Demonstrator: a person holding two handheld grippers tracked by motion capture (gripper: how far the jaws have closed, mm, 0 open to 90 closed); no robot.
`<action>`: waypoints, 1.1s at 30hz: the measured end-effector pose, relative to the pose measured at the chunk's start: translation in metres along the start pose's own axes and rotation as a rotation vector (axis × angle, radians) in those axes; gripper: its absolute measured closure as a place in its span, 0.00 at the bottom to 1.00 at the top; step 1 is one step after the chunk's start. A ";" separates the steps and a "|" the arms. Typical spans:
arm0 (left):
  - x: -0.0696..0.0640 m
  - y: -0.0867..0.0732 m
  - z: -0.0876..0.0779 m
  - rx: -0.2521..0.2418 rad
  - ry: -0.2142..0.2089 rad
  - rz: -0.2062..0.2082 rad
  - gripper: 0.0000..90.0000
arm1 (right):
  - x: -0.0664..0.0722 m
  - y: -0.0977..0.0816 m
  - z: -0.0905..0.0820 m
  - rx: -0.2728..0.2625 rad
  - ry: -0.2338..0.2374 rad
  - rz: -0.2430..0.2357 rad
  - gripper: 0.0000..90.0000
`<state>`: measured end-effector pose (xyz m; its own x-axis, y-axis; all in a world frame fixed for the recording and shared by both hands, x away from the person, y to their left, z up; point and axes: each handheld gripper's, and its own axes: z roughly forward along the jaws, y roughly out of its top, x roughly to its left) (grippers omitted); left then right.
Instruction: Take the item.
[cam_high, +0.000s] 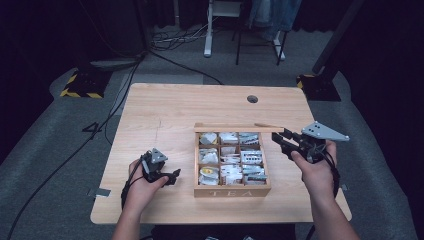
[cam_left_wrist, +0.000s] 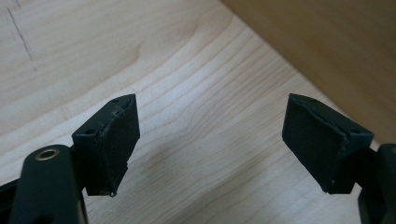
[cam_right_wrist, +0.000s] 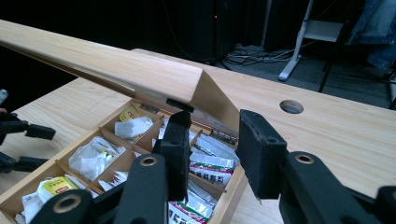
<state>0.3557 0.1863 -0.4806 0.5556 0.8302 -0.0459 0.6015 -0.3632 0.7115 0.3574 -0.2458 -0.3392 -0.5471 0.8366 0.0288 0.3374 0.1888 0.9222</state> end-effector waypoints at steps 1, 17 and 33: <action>-0.001 0.002 -0.004 -0.010 0.001 -0.004 0.22 | 0.000 0.000 0.000 -0.001 0.000 -0.001 0.72; -0.025 0.027 -0.043 -0.104 -0.109 0.039 0.26 | 0.001 -0.001 -0.001 0.004 -0.003 0.003 0.72; -0.074 0.057 -0.062 -0.172 -0.198 0.165 0.28 | 0.008 -0.007 0.003 0.007 0.005 -0.004 0.65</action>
<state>0.3135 0.1306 -0.3939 0.7490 0.6612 -0.0437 0.3975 -0.3955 0.8280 0.3529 -0.2392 -0.3466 -0.5521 0.8333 0.0275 0.3409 0.1955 0.9195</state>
